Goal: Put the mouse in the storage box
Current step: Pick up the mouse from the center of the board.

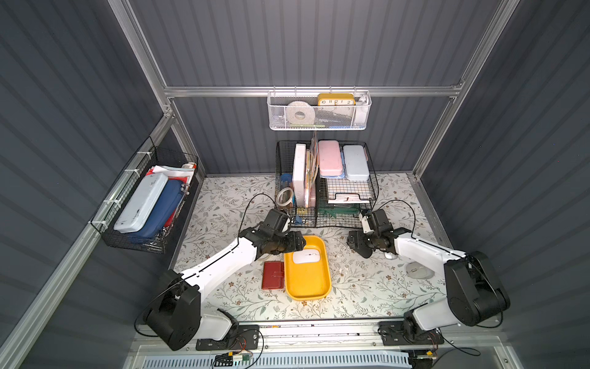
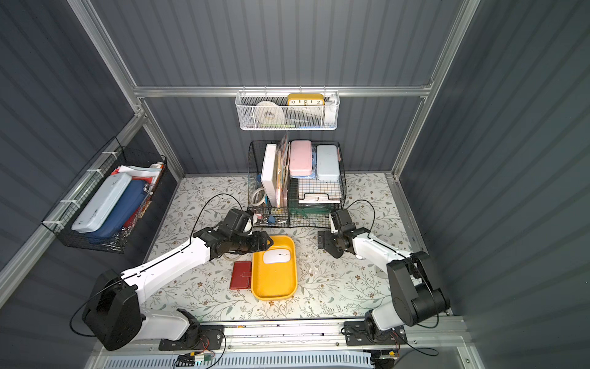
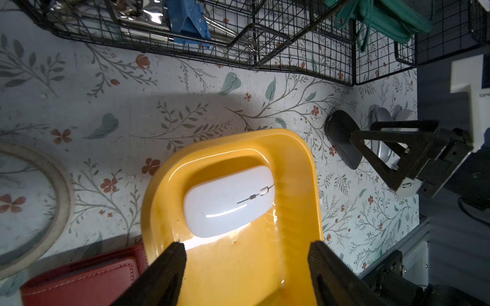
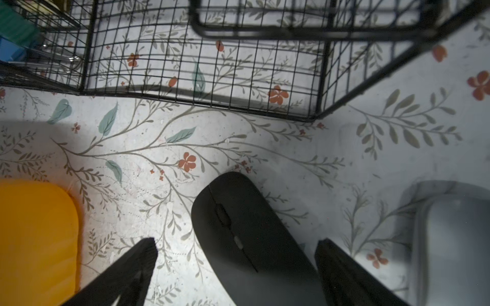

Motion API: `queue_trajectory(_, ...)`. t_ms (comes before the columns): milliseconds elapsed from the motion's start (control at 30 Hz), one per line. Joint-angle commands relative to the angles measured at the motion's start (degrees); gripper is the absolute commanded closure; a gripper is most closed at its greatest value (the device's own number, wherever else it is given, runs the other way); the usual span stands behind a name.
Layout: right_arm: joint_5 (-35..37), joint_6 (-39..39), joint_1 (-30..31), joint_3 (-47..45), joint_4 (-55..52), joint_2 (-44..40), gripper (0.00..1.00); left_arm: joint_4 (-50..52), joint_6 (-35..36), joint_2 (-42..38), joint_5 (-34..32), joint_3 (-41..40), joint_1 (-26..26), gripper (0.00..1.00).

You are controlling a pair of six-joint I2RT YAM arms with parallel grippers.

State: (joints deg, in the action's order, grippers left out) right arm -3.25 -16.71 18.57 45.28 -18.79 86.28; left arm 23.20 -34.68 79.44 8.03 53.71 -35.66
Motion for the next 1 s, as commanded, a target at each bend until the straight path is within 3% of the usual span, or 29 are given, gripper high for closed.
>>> queue_trajectory(0,-3.0,0.2,-0.6,2.0,-1.4,2.0,0.01,0.4,1.4,-1.1,0.0,-1.3,-0.1,0.21)
queue_trajectory(400,-10.3,-1.1,-0.4,3.2,-4.3,5.8,0.08,0.6,1.3,-1.5,0.0,-2.3,-0.1,0.21)
queue_trajectory(667,-2.4,-3.6,5.0,3.3,-9.7,5.3,0.1,0.5,1.4,-1.0,0.1,-2.0,-0.1,0.2)
queue_trajectory(967,7.3,-5.3,9.8,7.7,-15.2,11.1,0.21,1.1,1.0,-0.7,0.2,-0.5,-0.1,0.2)
